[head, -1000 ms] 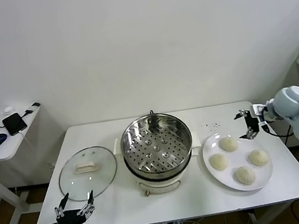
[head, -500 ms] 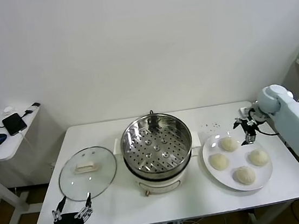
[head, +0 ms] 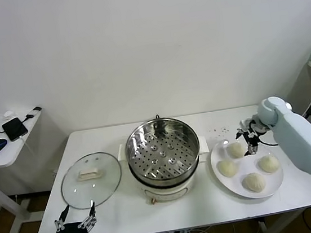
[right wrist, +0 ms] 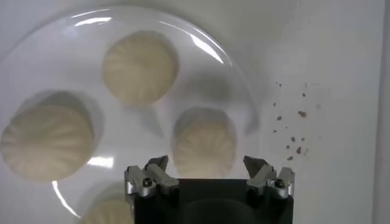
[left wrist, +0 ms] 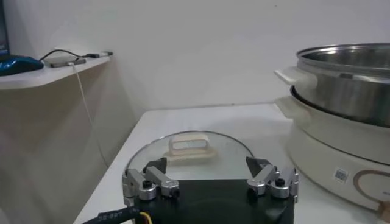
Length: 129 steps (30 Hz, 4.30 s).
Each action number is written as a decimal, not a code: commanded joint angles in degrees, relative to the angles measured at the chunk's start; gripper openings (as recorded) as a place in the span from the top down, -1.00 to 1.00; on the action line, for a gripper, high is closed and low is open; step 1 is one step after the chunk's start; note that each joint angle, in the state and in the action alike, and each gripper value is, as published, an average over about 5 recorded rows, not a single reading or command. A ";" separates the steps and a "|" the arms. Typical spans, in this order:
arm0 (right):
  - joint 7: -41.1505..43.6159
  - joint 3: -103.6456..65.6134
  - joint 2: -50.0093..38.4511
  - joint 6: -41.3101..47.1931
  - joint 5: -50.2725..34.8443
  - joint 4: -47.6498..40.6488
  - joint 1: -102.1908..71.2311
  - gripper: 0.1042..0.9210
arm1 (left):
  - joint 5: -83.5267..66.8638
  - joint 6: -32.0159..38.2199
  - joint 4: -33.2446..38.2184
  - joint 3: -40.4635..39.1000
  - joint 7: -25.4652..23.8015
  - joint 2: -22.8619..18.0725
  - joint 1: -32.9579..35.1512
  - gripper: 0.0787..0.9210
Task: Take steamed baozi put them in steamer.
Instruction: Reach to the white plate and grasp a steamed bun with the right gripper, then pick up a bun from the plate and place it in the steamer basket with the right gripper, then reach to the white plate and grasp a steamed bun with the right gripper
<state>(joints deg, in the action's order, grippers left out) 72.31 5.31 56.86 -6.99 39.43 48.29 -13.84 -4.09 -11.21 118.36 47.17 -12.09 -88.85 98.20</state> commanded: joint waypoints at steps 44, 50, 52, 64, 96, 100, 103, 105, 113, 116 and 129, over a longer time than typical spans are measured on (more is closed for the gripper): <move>10.65 31.55 2.76 9.41 -34.85 3.95 34.64 -0.14 | 1.95 1.07 -0.33 -1.55 1.90 0.17 -2.41 -0.77; 10.70 38.30 16.77 1.30 -43.20 -9.08 43.00 -0.14 | 1.24 1.68 0.15 -1.31 2.55 0.36 -2.47 -0.77; 10.00 40.90 20.20 -1.77 -45.06 -12.21 44.38 -0.14 | 0.88 1.79 0.24 -1.11 2.69 0.39 -2.46 -0.77; -3.67 58.36 24.35 -29.93 -45.82 -7.12 46.01 -0.15 | 0.10 1.98 0.20 -0.47 3.28 0.01 -1.81 -0.77; -9.82 52.18 25.78 -43.01 -16.68 -7.78 34.05 -0.16 | 0.36 1.92 -0.24 -0.80 3.44 -1.27 -1.92 -0.77; -11.10 51.53 26.12 -43.01 -14.65 -7.33 32.95 -0.16 | 0.43 1.87 -0.36 -1.02 3.38 -1.41 -2.18 -0.77; -12.03 51.64 26.26 -43.01 -14.56 -7.15 32.46 -0.21 | 0.50 1.82 -0.34 -1.16 3.32 -1.49 -2.24 -0.77; -12.53 51.99 26.19 -43.01 -14.95 -6.97 32.34 -0.32 | 0.52 1.81 -0.40 -1.13 3.29 -1.51 -2.24 -0.77; -9.91 55.47 23.85 -43.01 -24.12 -3.86 34.30 -0.74 | 0.44 1.90 -0.85 -0.97 3.30 -1.47 -2.27 -0.77; -6.25 55.89 21.25 -41.02 -31.75 -0.30 36.56 -0.76 | 0.47 1.84 -0.76 -1.06 3.27 -1.47 -2.25 -0.77; -6.69 53.48 -4.69 10.04 -60.13 22.97 45.08 -0.76 | -0.31 0.88 0.16 -1.33 2.82 -1.02 -2.56 -0.77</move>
<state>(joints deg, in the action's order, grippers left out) 66.22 59.33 62.65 -44.26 -7.07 62.08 27.73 -3.92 -10.02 118.30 45.88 -9.12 -90.16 95.72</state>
